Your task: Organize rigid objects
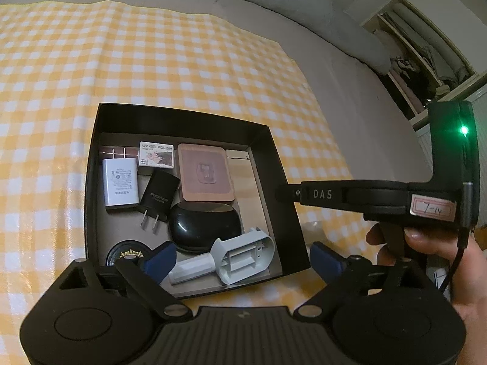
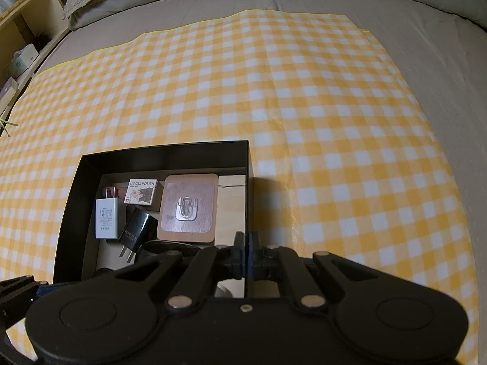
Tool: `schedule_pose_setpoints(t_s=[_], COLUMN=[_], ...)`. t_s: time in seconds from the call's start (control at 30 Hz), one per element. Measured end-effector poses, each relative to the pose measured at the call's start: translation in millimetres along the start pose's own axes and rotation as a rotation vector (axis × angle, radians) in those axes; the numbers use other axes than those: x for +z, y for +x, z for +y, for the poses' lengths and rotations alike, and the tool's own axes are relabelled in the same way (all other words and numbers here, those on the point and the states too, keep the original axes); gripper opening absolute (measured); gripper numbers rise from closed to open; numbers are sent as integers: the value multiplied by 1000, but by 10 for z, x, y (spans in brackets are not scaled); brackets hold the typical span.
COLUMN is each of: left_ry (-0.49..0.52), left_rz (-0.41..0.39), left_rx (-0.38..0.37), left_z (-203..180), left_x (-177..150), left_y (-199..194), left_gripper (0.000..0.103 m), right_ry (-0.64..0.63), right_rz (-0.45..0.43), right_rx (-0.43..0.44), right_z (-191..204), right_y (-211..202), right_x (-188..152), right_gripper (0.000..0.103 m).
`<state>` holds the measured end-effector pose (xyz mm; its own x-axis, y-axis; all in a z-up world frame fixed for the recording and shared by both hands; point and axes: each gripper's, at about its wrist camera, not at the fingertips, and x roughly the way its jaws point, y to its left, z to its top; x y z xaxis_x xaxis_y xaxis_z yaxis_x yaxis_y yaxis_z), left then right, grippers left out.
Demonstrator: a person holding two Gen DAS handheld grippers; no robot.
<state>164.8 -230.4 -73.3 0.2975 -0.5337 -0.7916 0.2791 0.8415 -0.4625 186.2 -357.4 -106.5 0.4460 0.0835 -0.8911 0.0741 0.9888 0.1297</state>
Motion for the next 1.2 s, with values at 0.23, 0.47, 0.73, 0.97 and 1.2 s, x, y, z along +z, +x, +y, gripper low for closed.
schedule_pose_setpoints(t_s=[0.23, 0.47, 0.73, 0.97, 1.2], left_ry=[47, 164, 251, 258, 227], left_rz=[-23, -96, -184, -274, -340], left_rx=[28, 62, 145, 193, 261], left_z=[-23, -91, -49, 33, 136], left_x=[-22, -66, -239, -360, -504], left_y=[-130, -454, -894, -1249, -1489], left_gripper=[98, 101, 103, 103, 103], right_ry=[1, -3, -7, -3, -6], right_rz=[0, 6, 1, -65, -173], right_rx=[0, -7, -29, -30, 13], right_z=[-1, 7, 43, 23, 84], right_y=[-3, 24, 35, -232, -721], right_x=[1, -2, 10, -42, -253], right_gripper=[3, 3, 4, 11, 24])
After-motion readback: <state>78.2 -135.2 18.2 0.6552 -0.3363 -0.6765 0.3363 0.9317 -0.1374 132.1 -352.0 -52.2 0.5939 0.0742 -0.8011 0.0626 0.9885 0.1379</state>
